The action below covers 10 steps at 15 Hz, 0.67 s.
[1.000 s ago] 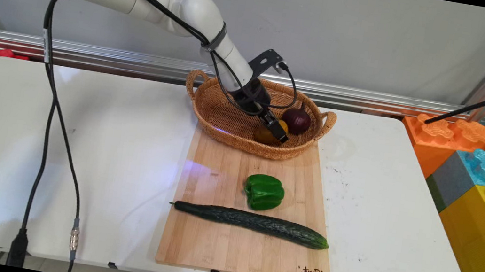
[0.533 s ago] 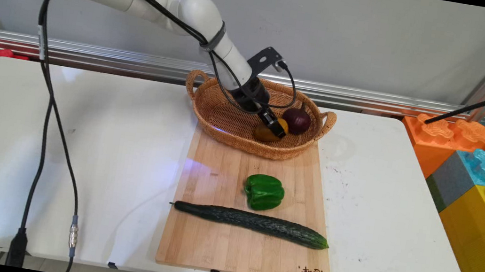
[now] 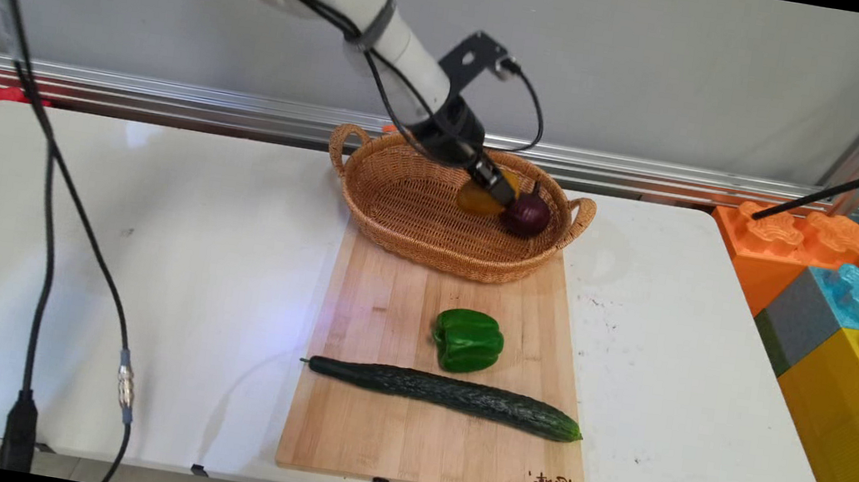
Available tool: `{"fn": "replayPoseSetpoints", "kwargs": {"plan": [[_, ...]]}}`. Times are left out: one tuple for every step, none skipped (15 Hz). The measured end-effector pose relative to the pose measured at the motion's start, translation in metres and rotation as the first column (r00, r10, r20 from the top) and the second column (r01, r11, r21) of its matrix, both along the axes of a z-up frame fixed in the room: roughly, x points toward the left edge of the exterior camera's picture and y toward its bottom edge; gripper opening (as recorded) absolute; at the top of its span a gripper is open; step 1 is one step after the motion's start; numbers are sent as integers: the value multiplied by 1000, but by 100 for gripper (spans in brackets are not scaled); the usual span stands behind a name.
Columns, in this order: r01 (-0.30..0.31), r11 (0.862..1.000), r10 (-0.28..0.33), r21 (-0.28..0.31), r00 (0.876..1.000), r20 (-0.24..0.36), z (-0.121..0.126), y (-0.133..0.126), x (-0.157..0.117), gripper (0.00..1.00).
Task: Place the picked object on the cutting board
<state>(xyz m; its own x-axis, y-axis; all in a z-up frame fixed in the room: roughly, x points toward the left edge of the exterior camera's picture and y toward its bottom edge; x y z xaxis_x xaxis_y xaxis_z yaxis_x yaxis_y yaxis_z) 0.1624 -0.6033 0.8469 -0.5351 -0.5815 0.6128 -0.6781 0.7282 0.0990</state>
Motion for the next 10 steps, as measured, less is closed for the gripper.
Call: {"fn": "replayPoseSetpoints", "kwargs": {"plan": [[-11,1000,11,-8,1000,-1,15,8,-1,0],[-17,1000,17,-16,1000,-3,29,18,-3,0],[-20,1000,20,-21,1000,-3,40,26,-4,0],[-21,1000,21,-23,1000,-2,48,33,-3,0],[-20,999,20,-25,1000,1,58,43,-3,0],[-20,1000,20,-23,1000,7,68,55,0,0],[-17,1000,17,-18,1000,15,77,70,5,0],[-12,1000,12,-11,1000,22,83,82,9,0],[-4,1000,4,-2,1000,30,88,95,15,0],[3,1000,-3,8,999,35,90,107,22,0]]}}
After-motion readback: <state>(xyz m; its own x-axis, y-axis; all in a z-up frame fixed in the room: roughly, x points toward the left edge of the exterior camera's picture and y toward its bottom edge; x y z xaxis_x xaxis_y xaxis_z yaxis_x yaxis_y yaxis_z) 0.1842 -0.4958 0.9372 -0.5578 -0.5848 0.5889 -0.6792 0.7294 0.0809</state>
